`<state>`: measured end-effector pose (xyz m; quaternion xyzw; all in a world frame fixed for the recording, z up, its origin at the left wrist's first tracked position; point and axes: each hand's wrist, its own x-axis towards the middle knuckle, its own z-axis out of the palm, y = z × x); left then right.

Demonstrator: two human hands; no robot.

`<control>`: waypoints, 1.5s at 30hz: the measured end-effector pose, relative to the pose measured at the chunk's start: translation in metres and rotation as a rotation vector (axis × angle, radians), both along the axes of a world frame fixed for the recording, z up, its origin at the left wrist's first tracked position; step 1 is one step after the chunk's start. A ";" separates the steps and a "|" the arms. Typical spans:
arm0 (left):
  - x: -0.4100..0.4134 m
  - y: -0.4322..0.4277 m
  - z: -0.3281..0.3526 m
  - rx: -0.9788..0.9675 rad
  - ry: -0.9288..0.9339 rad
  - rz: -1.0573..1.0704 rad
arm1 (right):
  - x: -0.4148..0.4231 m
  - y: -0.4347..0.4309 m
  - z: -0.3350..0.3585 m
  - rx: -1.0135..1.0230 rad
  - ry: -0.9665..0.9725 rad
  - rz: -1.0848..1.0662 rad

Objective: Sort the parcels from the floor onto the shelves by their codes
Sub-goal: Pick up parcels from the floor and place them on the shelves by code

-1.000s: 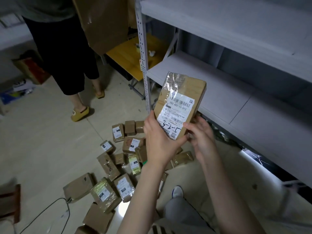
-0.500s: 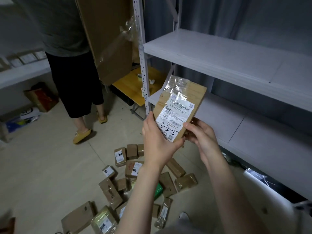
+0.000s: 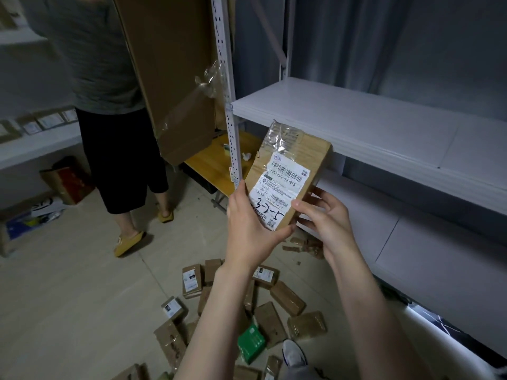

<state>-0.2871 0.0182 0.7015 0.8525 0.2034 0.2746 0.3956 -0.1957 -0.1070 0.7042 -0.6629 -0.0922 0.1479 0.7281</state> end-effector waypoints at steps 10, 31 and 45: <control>0.139 0.025 0.040 0.025 -0.065 0.018 | 0.132 0.030 0.044 0.143 -0.076 -0.034; 0.388 0.095 0.022 0.001 0.108 0.105 | 0.376 0.094 0.045 -0.263 -0.411 0.032; 0.462 0.149 0.019 0.066 0.168 0.157 | 0.448 0.155 0.037 -0.283 -0.379 -0.036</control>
